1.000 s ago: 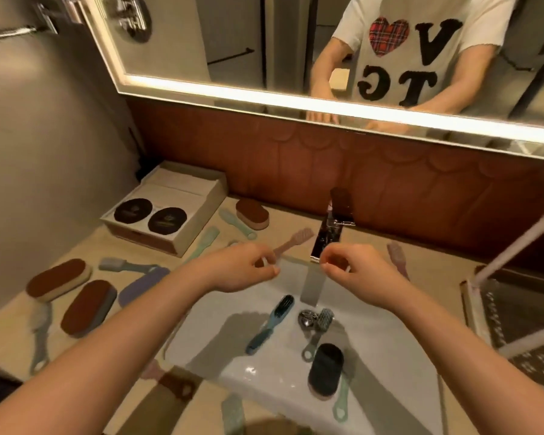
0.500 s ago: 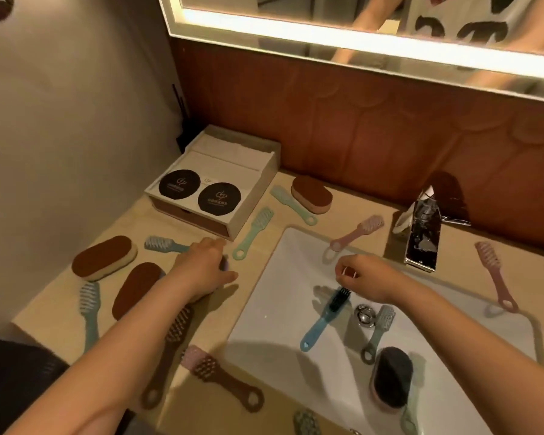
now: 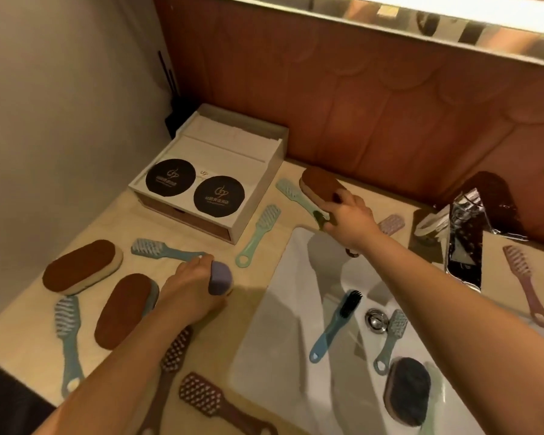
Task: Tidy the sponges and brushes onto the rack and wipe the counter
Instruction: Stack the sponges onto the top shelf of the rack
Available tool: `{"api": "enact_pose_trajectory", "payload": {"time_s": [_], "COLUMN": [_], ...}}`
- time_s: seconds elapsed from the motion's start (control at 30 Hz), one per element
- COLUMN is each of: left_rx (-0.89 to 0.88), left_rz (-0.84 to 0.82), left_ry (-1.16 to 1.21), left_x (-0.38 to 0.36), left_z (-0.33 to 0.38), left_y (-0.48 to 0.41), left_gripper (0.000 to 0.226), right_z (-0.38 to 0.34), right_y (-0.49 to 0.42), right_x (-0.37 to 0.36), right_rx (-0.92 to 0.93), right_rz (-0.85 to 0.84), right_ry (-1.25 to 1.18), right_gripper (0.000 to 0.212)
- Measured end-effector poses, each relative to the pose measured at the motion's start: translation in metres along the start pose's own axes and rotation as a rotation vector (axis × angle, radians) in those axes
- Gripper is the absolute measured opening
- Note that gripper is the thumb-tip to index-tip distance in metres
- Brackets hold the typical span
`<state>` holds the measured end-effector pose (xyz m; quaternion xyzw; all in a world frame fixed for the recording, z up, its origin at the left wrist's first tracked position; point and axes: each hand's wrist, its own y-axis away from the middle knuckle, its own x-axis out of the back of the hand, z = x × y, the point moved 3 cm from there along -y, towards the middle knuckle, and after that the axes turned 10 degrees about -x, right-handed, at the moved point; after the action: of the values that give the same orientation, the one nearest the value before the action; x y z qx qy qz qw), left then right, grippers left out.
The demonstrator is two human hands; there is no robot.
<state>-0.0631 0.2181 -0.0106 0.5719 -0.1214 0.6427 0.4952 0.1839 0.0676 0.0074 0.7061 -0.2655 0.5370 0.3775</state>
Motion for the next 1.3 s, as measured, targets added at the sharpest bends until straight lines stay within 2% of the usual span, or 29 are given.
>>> {"api": "enact_pose_trajectory", "payload": {"time_s": [0.13, 0.33, 0.5, 0.6, 0.7, 0.8, 0.87, 0.97, 1.1, 1.2, 1.3], "left_rx": [-0.063, -0.093, -0.107, -0.139, -0.143, -0.07, -0.015, 0.076, 0.15, 0.122, 0.069], "left_rz": [0.075, 0.094, 0.146, 0.198, 0.215, 0.084, 0.022, -0.074, -0.122, -0.18, -0.169], "left_ry": [-0.005, 0.056, 0.149, 0.259, 0.564, 0.988, 1.173, 1.346, 1.64, 1.756, 1.79], "left_x": [-0.003, -0.005, 0.004, 0.012, 0.024, 0.032, 0.034, 0.027, 0.006, -0.006, -0.016], "left_z": [-0.005, -0.011, -0.006, 0.003, 0.021, 0.047, 0.064, 0.09, 0.122, 0.155, 0.185], "left_y": [-0.002, -0.004, -0.002, 0.003, 0.01, 0.015, 0.017, 0.026, 0.033, 0.045, 0.06], "left_gripper": [0.052, 0.056, 0.037, 0.042, 0.04, 0.023, 0.031, 0.039, 0.052, 0.038, 0.028], "right_z": [-0.003, 0.001, -0.003, -0.004, -0.002, 0.002, 0.005, 0.016, 0.033, 0.045, 0.053], "right_y": [-0.024, -0.037, -0.033, -0.029, -0.017, 0.01, 0.035, 0.078, 0.134, 0.174, 0.204], "right_x": [-0.006, -0.006, 0.003, 0.009, 0.016, 0.031, 0.041, 0.051, 0.051, 0.044, 0.037], "right_rx": [0.048, 0.009, -0.021, -0.056, -0.085, -0.046, -0.05, -0.07, -0.134, -0.168, -0.182], "right_rz": [-0.081, -0.171, -0.042, 0.113, 0.201, 0.285, 0.28, 0.231, 0.169, 0.128, 0.117], "right_ry": [0.172, 0.185, 0.008, -0.212, -0.533, -0.782, -0.893, -1.019, -1.203, -1.307, -1.346], "right_gripper": [0.053, 0.06, 0.047, 0.034, 0.029, 0.027, 0.026, 0.027, 0.024, 0.023, 0.023]}}
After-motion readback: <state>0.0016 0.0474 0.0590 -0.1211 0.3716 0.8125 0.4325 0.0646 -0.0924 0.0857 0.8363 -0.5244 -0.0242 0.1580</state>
